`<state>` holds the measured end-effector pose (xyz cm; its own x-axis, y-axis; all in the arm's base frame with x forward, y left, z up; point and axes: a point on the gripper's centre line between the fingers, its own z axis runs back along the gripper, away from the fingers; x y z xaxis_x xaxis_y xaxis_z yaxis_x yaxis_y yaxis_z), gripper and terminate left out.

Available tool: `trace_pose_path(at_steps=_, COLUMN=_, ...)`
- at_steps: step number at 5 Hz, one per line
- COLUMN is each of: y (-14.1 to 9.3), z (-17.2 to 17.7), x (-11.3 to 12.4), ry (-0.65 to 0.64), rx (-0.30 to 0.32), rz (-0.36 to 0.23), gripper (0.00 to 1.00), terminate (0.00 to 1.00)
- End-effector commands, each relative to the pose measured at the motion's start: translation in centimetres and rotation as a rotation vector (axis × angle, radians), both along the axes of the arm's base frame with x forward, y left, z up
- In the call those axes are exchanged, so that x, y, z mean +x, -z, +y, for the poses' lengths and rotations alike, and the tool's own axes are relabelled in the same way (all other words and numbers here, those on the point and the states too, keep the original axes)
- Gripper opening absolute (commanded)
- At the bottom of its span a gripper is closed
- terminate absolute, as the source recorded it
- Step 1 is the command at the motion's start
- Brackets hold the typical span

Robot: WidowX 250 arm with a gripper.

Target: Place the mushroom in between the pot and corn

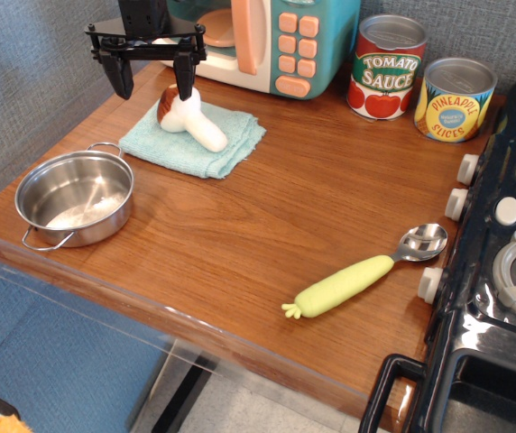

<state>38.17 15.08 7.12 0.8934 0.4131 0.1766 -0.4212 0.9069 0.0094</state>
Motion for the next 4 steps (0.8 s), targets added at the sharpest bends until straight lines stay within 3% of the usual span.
trace_pose_path(at_steps=1, y=0.6, z=0.4, x=1.2, ry=-0.008, rx=0.046, rz=0.034, gripper=1.00, terminate=0.00)
trace_pose_path(at_steps=3, y=2.6, z=-0.2, x=1.8, ry=-0.003, rx=0.044, rz=0.091, gripper=1.00, terminate=0.00)
trace_pose_path(at_steps=4, y=2.8, z=-0.4, x=1.8, ry=0.005, rx=0.036, rz=0.088, gripper=0.00, terminate=0.00)
